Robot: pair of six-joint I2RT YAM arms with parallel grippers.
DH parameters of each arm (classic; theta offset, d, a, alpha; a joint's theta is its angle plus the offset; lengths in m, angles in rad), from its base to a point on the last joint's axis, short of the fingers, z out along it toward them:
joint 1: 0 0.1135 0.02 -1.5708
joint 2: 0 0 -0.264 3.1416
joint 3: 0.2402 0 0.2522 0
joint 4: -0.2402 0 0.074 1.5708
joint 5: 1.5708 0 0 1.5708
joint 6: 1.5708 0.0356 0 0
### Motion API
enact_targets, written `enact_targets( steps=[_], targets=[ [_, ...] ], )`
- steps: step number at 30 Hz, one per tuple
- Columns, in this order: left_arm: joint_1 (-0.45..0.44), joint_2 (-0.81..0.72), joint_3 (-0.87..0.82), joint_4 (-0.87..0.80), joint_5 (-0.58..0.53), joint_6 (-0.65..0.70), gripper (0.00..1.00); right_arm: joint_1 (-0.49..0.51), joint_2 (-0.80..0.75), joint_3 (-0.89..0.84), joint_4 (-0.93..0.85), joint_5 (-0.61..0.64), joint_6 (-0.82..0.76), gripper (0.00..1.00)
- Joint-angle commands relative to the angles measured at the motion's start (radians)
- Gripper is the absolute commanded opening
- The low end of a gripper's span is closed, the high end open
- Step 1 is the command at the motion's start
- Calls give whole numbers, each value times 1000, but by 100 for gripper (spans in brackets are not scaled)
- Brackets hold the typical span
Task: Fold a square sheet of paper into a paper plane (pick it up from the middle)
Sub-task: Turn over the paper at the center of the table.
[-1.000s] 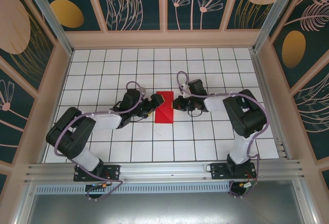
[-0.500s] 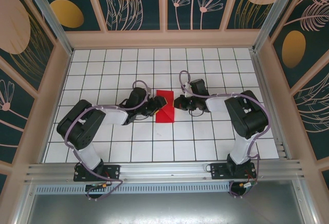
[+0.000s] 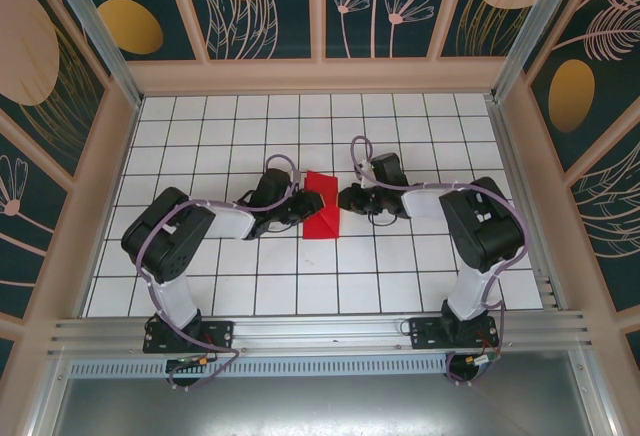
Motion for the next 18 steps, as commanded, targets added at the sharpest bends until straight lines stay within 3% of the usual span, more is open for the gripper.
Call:
enact_targets(
  steps=[1, 5, 12, 18],
  targets=[
    [-5, 25, 24, 3, 7, 79, 21, -10, -109, -10, -28, 44, 18, 33],
    [-4, 19, 19, 13, -21, 125, 13, -10, -229, -8, -103, 172, 27, 62],
    [-5, -91, 28, -114, -95, 207, 1, -11, -417, -33, -157, 323, 20, 97],
    [-4, -299, 111, -506, -256, 315, 1, -11, -516, -47, -160, 427, 67, 99]
  ],
)
